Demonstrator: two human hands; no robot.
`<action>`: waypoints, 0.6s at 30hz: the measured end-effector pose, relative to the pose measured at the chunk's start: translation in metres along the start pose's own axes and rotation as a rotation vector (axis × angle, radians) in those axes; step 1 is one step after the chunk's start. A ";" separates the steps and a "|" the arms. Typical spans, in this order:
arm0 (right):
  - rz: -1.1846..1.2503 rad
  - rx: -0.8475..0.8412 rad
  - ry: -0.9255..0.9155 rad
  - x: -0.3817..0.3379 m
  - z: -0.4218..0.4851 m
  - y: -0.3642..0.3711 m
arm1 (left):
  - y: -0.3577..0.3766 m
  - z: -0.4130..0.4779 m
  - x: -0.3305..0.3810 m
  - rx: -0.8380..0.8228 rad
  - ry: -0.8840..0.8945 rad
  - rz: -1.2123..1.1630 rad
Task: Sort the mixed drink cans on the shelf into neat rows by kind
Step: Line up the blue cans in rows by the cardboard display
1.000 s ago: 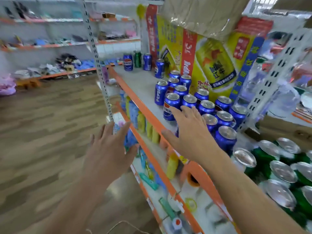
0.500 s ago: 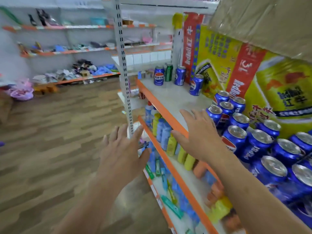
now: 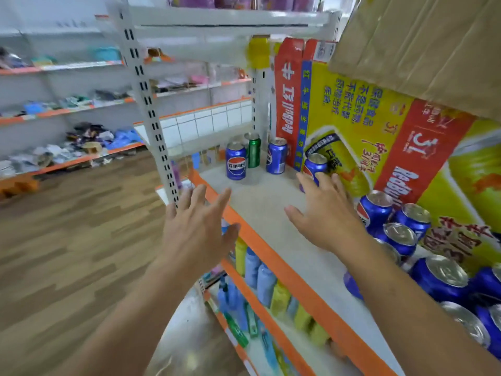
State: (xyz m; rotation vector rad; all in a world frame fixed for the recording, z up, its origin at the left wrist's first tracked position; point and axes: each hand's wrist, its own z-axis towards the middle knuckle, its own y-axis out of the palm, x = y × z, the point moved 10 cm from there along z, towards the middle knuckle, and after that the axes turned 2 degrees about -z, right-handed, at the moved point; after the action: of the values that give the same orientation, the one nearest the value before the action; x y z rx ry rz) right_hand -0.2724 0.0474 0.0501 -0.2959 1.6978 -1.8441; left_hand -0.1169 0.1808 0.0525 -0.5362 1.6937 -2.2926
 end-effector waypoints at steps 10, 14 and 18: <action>0.035 -0.034 0.216 0.035 0.111 0.037 | 0.055 0.156 -0.028 -0.115 0.116 -0.090; 0.103 -0.004 0.384 0.060 0.157 0.056 | 0.085 0.222 -0.040 -0.171 0.163 -0.186; 0.128 -0.005 0.562 0.081 0.195 0.072 | 0.116 0.279 -0.043 -0.285 0.225 -0.298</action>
State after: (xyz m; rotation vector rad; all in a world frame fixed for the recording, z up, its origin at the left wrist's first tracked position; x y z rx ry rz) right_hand -0.2100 -0.1586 -0.0078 0.3598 2.0241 -1.9386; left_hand 0.0384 -0.0784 0.0080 -0.6458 2.2030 -2.3987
